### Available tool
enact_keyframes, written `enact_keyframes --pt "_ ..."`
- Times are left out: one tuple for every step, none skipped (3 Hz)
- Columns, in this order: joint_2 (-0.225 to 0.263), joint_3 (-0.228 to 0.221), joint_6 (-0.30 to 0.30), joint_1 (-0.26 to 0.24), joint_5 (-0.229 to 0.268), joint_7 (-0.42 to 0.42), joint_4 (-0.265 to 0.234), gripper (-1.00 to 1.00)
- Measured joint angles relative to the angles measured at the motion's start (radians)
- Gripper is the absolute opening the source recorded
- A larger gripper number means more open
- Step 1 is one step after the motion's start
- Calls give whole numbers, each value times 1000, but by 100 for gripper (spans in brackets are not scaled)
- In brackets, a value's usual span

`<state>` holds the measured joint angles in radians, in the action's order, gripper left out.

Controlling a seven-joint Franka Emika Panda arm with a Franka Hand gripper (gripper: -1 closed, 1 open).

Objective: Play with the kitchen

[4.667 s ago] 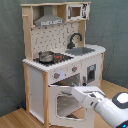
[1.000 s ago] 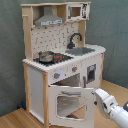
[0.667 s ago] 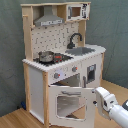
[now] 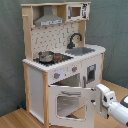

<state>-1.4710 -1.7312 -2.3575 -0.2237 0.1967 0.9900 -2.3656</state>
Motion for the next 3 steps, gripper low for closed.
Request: enact_keyframes --pt "0 24 -74 0 0 33 -67 100" --pt "2 -17 -133 0 -41 51 -129 100" --pt "2 -54 -202 -19 -72 47 -185 100"
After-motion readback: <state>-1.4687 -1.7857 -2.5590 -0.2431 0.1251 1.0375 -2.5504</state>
